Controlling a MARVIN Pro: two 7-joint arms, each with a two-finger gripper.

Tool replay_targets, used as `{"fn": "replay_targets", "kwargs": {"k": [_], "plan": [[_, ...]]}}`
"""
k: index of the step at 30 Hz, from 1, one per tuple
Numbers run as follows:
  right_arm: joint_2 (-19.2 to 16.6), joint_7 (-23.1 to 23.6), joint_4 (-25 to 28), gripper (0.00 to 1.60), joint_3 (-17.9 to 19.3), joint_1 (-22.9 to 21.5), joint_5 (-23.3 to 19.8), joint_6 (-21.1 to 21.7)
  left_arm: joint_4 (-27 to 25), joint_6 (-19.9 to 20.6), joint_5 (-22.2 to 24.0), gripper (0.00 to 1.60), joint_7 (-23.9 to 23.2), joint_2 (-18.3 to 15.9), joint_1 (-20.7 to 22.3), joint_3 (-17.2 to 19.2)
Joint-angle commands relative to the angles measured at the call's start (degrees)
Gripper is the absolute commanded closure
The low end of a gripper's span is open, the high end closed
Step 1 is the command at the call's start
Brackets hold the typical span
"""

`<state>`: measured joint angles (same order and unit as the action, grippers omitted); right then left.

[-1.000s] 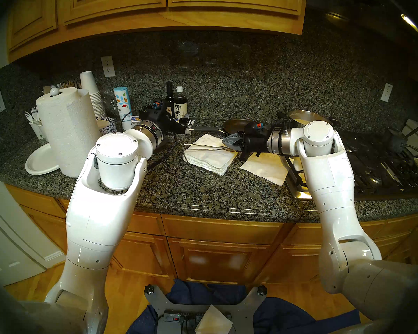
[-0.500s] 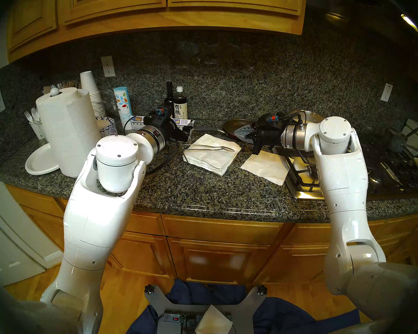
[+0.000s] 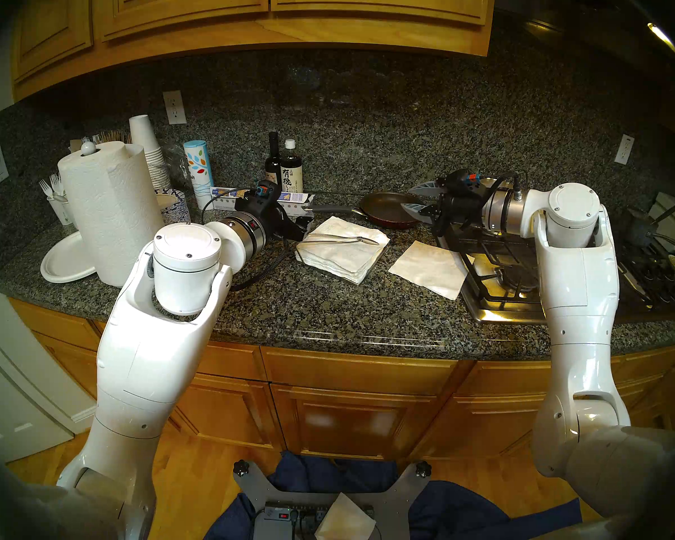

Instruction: Take napkin out of napkin holder

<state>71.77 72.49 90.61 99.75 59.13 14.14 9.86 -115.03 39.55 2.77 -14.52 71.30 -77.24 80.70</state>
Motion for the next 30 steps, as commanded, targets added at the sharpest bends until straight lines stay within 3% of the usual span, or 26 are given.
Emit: {"fn": "replay_targets", "kwargs": {"k": [1,2,30], "plan": [[-0.3,-0.6,2.6,0.06,1.2,-0.6,-0.2,0.3,-1.6,-0.9,0.0,0.00,0.4,0.4,1.2,0.5],[-0.2,-0.6,2.6,0.00,1.2,-0.6,-0.2,0.3,-1.6,-0.9,0.0,0.00,0.4,0.4,1.2,0.5],[0.4,-2.2,2.8,0.00,1.8,-0.1,-0.1,-0.2,-2.1,-2.5,0.4,0.00,1.9,0.7,0.7,0.6]]}}
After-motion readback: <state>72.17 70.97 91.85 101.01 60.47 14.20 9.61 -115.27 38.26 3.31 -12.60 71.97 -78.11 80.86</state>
